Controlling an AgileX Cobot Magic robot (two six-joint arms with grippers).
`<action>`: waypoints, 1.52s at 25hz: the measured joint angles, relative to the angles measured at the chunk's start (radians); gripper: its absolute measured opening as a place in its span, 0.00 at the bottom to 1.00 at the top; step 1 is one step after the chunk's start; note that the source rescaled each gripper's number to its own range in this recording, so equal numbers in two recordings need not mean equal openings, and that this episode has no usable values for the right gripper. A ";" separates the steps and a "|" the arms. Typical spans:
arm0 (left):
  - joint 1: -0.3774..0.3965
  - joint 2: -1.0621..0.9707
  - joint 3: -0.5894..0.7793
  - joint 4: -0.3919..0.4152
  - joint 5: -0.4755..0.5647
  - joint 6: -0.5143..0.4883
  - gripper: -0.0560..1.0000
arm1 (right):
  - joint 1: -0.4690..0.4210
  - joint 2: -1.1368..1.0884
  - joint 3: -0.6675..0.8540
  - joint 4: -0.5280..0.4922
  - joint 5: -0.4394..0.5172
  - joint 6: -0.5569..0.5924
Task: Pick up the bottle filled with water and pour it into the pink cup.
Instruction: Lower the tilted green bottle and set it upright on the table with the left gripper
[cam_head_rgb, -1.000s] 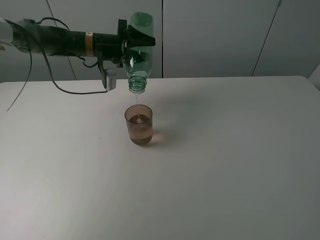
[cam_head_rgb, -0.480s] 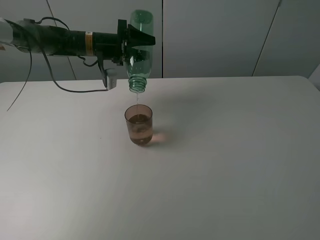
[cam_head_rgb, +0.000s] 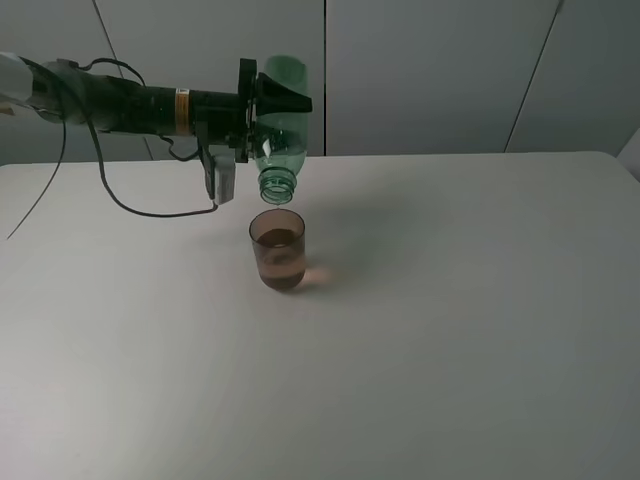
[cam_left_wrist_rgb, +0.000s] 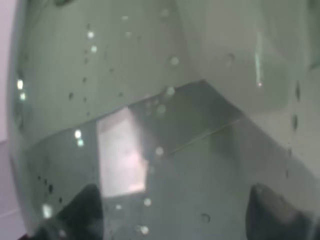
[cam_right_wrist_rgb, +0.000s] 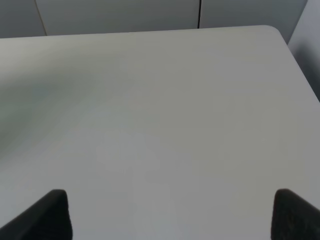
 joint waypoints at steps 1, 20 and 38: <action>0.002 0.000 0.005 0.000 0.000 -0.060 0.05 | 0.000 0.000 0.000 0.000 0.000 0.000; 0.131 -0.052 0.172 -0.505 0.304 -1.499 0.05 | 0.000 0.000 0.000 0.000 0.000 0.000; 0.135 -0.396 0.784 -1.215 0.331 -1.014 0.05 | 0.000 0.000 0.000 0.000 0.000 0.000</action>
